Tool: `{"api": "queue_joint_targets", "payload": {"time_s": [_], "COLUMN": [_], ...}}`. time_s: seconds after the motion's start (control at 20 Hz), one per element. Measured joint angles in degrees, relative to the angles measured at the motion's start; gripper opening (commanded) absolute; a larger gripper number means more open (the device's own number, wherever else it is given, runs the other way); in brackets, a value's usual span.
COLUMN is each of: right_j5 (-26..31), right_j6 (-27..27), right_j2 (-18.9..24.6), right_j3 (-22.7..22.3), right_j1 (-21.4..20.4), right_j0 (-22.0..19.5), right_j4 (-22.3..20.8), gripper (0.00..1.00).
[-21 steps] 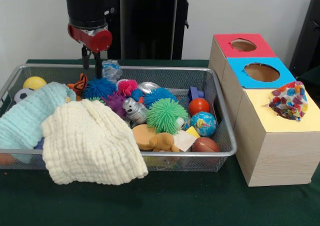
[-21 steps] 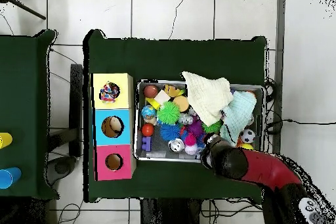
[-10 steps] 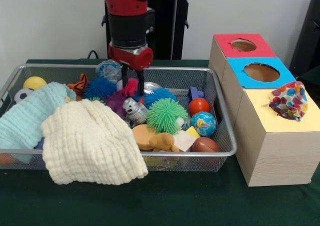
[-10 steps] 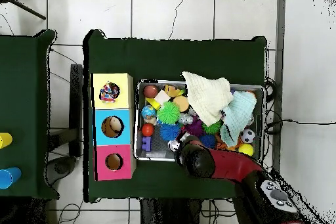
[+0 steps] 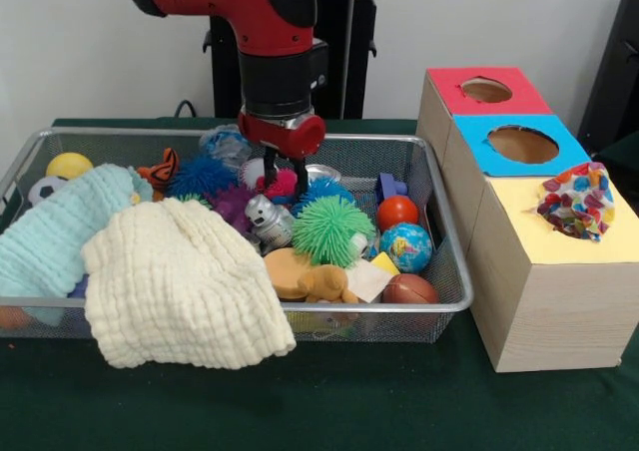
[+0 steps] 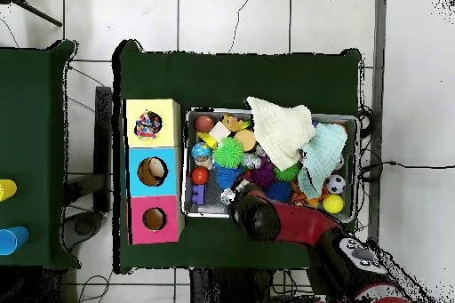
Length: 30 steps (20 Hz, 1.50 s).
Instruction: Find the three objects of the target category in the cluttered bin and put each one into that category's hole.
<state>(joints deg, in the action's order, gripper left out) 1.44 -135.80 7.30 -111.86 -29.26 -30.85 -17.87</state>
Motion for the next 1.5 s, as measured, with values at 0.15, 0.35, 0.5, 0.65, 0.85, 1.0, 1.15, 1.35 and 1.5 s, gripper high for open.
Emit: {"api": "queue_joint_targets", "payload": {"time_s": [0.15, 0.35, 0.5, 0.65, 0.85, 1.0, 1.15, 1.35, 1.5], "right_j5": [-1.0, -2.4, -4.3, -5.8, -7.6, -9.7, -10.2, -10.8, -10.8], "right_j6": [0.0, 0.0, 0.0, 0.0, 0.0, 0.0, 0.0, 0.0, 0.0], "right_j2": [-1.6, -3.3, -4.8, -5.4, -5.9, -6.1, -6.1, -4.3, -2.6], "right_j3": [0.0, 0.0, 0.0, 0.0, 0.0, 0.0, -0.1, -0.4, -1.2], "right_j1": [0.0, 0.1, 0.6, 1.0, 2.0, 2.9, 3.3, 4.4, 3.9], "right_j0": [1.2, 2.5, 3.0, 2.9, 2.6, 2.3, 2.0, -0.9, -2.4], "right_j4": [1.7, 3.5, 4.6, 5.2, 5.5, 5.5, 5.5, 5.2, 5.3], "gripper": [1.0, 1.0, 1.0, 1.0, 1.0, 1.0, 0.0, 0.0, 0.0]}}
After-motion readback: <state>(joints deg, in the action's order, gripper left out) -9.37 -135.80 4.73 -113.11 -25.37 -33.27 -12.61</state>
